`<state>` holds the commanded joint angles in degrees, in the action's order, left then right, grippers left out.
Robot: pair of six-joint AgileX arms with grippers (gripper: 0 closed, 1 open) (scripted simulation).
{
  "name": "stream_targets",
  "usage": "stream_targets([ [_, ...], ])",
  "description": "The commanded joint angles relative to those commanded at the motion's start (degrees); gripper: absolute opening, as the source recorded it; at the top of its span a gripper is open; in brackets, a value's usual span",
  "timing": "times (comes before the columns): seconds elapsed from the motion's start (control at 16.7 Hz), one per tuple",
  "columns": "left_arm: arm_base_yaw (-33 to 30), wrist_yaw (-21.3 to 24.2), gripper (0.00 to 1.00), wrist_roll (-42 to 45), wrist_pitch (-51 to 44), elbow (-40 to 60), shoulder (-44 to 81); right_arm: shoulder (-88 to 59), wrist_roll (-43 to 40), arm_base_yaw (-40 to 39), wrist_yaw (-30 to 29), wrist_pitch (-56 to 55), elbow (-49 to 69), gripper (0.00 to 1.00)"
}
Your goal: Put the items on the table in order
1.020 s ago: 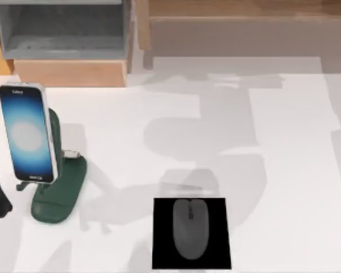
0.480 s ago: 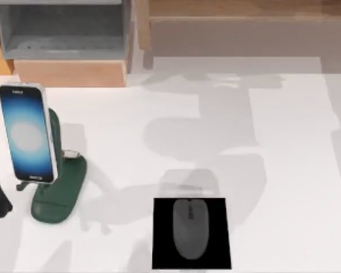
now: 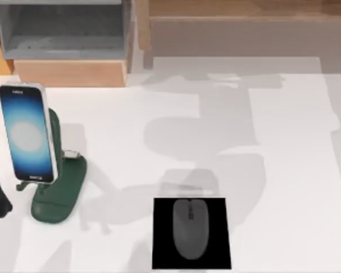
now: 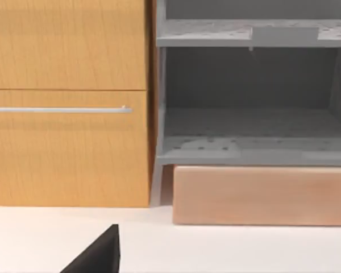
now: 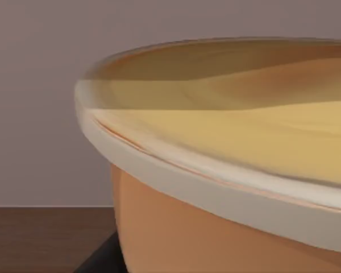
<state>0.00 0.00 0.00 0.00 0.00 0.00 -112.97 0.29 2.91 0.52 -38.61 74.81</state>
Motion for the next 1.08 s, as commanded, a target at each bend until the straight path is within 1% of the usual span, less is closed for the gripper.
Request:
stream_targets([
  [0.72, 0.0, 0.0, 1.00, 0.0, 0.0, 0.0, 0.0, 0.0, 0.0, 0.0, 0.0, 0.0, 0.0, 0.98],
  [0.78, 0.0, 0.0, 1.00, 0.0, 0.0, 0.0, 0.0, 0.0, 0.0, 0.0, 0.0, 0.0, 0.0, 1.00],
  [1.08, 0.0, 0.0, 1.00, 0.0, 0.0, 0.0, 0.0, 0.0, 0.0, 0.0, 0.0, 0.0, 0.0, 1.00],
])
